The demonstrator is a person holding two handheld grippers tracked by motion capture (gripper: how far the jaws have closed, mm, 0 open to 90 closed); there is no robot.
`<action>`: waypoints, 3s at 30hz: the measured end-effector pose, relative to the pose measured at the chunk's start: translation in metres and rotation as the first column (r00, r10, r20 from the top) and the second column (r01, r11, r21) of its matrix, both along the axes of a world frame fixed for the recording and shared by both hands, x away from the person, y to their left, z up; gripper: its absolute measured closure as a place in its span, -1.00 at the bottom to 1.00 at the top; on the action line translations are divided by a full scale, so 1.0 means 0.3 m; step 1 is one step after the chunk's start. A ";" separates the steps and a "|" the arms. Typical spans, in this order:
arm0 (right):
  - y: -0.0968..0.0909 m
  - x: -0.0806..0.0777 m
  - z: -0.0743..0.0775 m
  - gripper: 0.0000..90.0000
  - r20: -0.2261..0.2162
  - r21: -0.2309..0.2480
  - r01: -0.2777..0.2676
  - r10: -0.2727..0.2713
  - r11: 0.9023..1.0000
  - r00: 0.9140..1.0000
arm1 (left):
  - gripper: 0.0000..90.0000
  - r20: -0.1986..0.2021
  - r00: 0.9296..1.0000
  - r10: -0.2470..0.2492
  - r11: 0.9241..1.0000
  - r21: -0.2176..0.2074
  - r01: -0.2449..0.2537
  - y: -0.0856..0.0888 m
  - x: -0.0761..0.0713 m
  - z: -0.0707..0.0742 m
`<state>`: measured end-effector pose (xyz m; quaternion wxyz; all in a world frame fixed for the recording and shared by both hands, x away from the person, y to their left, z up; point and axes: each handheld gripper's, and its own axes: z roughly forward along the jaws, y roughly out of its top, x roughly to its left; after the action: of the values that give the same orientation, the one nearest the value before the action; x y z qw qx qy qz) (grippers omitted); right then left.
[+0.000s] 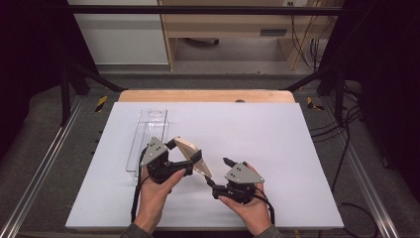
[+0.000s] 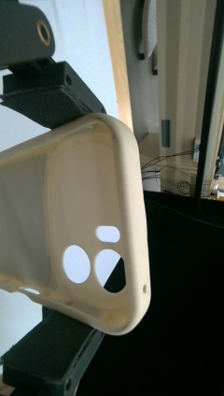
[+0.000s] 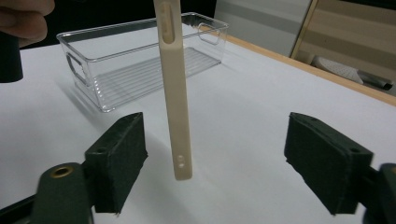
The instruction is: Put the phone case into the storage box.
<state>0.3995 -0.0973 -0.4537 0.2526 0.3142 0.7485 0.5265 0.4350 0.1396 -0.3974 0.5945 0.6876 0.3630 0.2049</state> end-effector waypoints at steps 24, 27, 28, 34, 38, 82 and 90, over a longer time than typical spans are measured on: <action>-0.224 0.029 -0.077 -0.80 0.038 0.079 0.167 -0.170 0.983 0.985 | -0.78 0.106 0.993 0.043 0.998 0.050 -0.049 0.004 0.000 0.089; -0.238 0.030 -0.078 -0.81 0.047 0.086 0.180 -0.184 0.980 0.982 | -0.78 0.110 0.993 0.049 0.997 0.048 -0.054 0.012 0.001 0.101; -0.243 0.031 -0.078 -0.81 0.049 0.087 0.185 -0.189 0.979 0.981 | -0.78 0.112 0.992 0.052 0.997 0.047 -0.057 0.015 0.002 0.107; -0.274 0.033 -0.077 -0.83 0.049 0.107 0.201 -0.207 0.974 0.977 | -0.78 0.127 0.989 0.075 0.996 0.039 -0.080 0.042 0.008 0.139; -0.302 0.031 -0.077 -0.84 0.047 0.123 0.213 -0.220 0.969 0.974 | -0.78 0.139 0.985 0.099 0.993 0.045 -0.106 0.073 0.011 0.168; -0.353 0.024 -0.084 -0.89 0.029 0.151 0.241 -0.248 0.959 0.968 | -0.78 0.184 0.932 0.314 0.942 0.059 -0.329 0.294 0.118 0.284; -0.357 0.020 -0.082 -0.90 0.034 0.156 0.239 -0.247 0.958 0.968 | -0.78 0.188 0.922 0.339 0.932 0.065 -0.356 0.299 0.160 0.283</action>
<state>0.4055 -0.2044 -0.4784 0.3108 0.4079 0.6554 0.5545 0.4831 0.2294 -0.3125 0.5435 0.6202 0.4155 0.3837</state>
